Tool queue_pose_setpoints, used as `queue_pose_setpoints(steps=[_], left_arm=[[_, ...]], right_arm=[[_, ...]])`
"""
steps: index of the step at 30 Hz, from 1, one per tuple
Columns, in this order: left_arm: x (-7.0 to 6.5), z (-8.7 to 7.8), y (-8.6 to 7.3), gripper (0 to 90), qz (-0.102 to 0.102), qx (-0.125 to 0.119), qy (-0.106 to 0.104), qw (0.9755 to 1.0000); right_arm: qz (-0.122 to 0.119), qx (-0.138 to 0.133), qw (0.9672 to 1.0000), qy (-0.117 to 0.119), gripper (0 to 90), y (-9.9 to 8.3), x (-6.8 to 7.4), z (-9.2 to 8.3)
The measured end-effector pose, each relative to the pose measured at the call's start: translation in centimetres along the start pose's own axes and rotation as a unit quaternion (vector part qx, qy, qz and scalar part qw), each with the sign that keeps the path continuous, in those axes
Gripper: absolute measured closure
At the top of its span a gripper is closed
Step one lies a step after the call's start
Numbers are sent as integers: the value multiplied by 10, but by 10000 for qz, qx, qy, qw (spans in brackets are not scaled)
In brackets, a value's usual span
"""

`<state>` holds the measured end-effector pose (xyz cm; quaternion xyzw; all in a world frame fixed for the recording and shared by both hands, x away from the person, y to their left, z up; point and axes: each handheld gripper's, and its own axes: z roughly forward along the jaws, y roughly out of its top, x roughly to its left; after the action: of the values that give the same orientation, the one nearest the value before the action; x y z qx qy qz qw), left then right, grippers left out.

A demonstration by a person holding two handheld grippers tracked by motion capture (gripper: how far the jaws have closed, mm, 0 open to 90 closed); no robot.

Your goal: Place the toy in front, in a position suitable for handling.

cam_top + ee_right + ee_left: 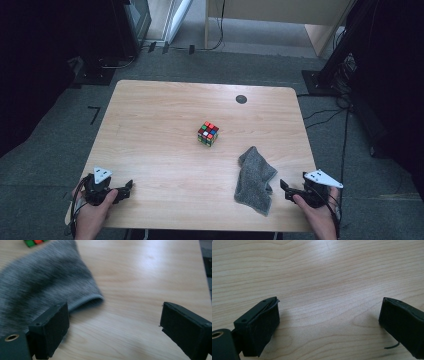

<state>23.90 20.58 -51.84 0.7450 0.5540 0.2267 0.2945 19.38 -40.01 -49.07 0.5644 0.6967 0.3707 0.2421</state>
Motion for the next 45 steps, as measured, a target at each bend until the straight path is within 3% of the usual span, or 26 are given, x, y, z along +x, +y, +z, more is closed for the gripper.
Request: queue_pose_setpoints(steps=[10, 14, 17, 20, 25, 33, 36, 45], left_arm=[[-4, -1, 0, 21, -23, 69, 29, 10000], [-7, 1, 4, 15, 11, 107, -8, 9999], [-8, 3, 5, 15, -13, 112, -42, 9999], [-9, 4, 11, 15, -171, -7, -229, 9996], [-17, 7, 22, 15, -179, -102, -363, 9991], [-34, 13, 39, 16, -94, -191, -521, 9984], [-45, 18, 51, 16, -20, -241, -611, 9978], [-72, 30, 69, 16, 89, -299, -844, 9959]], right_arm=[[-178, -343, 9979, 523, 92, 19, 41, -5], [-218, -412, 9953, 843, 92, 26, 60, 0], [-297, -372, 9945, 930, 92, 27, 70, 7], [-394, -279, 9941, 971, 92, 26, 80, 15], [-531, -136, 9935, 995, 92, 25, 93, 28], [-673, 107, 9930, 965, 175, 14, 101, 45], [-637, 268, 9933, 929, 270, 8, 97, 53], [-843, 313, 9927, 806, 358, 1, 97, 61]])
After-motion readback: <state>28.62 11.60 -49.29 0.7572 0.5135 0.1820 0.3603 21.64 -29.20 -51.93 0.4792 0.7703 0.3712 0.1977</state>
